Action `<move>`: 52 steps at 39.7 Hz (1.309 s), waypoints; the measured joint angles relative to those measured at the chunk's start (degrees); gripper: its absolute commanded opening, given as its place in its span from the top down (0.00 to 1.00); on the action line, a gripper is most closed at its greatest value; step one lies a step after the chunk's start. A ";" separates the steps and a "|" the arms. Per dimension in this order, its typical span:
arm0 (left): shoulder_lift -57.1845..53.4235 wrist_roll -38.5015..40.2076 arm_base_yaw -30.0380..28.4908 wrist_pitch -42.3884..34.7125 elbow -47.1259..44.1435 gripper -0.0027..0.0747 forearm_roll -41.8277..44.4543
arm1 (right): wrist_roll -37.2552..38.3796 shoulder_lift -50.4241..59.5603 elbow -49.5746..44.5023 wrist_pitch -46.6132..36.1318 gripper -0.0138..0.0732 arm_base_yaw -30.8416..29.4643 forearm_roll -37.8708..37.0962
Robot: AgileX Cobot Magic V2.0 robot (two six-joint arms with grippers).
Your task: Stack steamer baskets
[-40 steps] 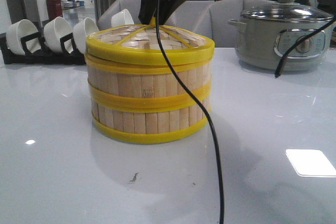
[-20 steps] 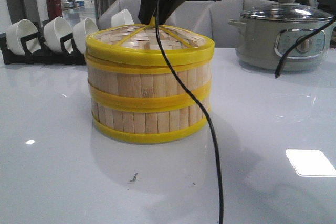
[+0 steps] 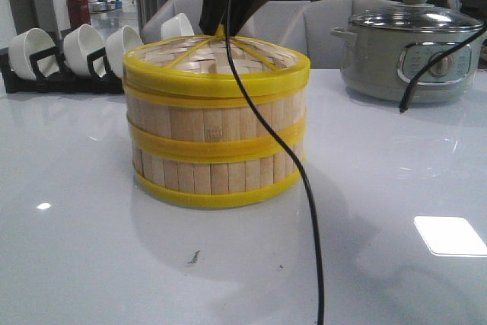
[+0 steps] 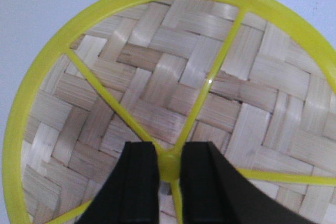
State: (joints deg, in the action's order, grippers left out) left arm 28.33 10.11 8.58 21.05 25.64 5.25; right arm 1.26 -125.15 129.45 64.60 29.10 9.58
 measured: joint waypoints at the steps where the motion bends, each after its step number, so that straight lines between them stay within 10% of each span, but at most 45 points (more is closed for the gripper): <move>1: 0.00 0.00 0.00 0.00 0.00 0.85 0.00 | 0.00 0.00 0.00 0.00 0.55 0.00 0.00; 8: 0.00 0.00 0.00 0.00 0.00 0.85 0.00 | 0.00 0.00 0.00 -0.82 0.37 0.00 0.75; 52: 0.00 0.00 0.00 0.00 0.00 0.85 0.00 | 0.00 9.44 0.00 -1.95 0.54 -4.98 -2.27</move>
State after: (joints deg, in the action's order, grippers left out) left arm 28.33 10.11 8.58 21.05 25.64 5.25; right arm 1.26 -115.71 129.45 62.66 24.13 7.31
